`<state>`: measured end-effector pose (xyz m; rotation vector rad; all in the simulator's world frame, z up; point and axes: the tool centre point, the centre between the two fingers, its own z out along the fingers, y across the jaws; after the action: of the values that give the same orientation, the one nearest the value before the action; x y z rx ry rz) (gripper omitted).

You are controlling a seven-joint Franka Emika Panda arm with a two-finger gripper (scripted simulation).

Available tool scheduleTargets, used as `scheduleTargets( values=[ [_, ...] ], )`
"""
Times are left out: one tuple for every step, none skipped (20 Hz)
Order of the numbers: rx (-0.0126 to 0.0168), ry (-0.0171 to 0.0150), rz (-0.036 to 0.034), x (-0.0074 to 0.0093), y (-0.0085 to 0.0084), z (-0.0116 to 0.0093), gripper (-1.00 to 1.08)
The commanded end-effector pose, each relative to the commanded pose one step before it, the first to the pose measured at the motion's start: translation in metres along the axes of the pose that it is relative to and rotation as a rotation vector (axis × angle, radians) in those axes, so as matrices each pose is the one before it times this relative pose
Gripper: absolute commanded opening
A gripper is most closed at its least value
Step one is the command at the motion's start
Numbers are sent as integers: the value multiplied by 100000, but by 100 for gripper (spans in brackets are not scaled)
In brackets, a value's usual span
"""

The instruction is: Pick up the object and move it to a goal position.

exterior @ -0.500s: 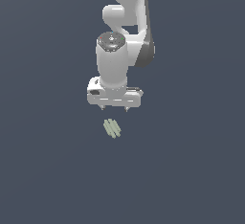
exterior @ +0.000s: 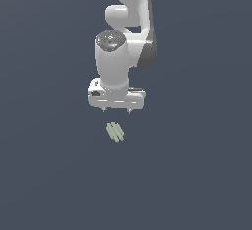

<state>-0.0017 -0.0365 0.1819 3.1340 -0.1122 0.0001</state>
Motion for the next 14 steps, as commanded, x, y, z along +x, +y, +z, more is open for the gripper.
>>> scheduleTargets(
  values=[
    [396, -122, 6, -21, 87, -135, 100],
    [0, 0, 0, -1, -15, -3, 100],
    [-67, 18, 0, 4, 2, 25, 100],
    [-24, 5, -94, 6, -3, 33, 100],
    [-17, 1, -182, 8, 6, 40, 100],
    [-11, -3, -301, 12, 12, 60, 100],
    [-15, -5, -431, 17, 20, 86, 100],
    [-25, -5, -573, 23, 27, 117, 100],
    [-38, -5, -723, 28, 29, 149, 100],
    [-48, -5, -867, 33, 34, 180, 100],
    [-56, -6, -1004, 38, 40, 210, 100],
    [-61, -7, -1135, 41, 43, 237, 100],
    [-62, -8, -1255, 44, 49, 262, 100],
    [-62, -10, -1388, 46, 54, 289, 100]
  ],
)
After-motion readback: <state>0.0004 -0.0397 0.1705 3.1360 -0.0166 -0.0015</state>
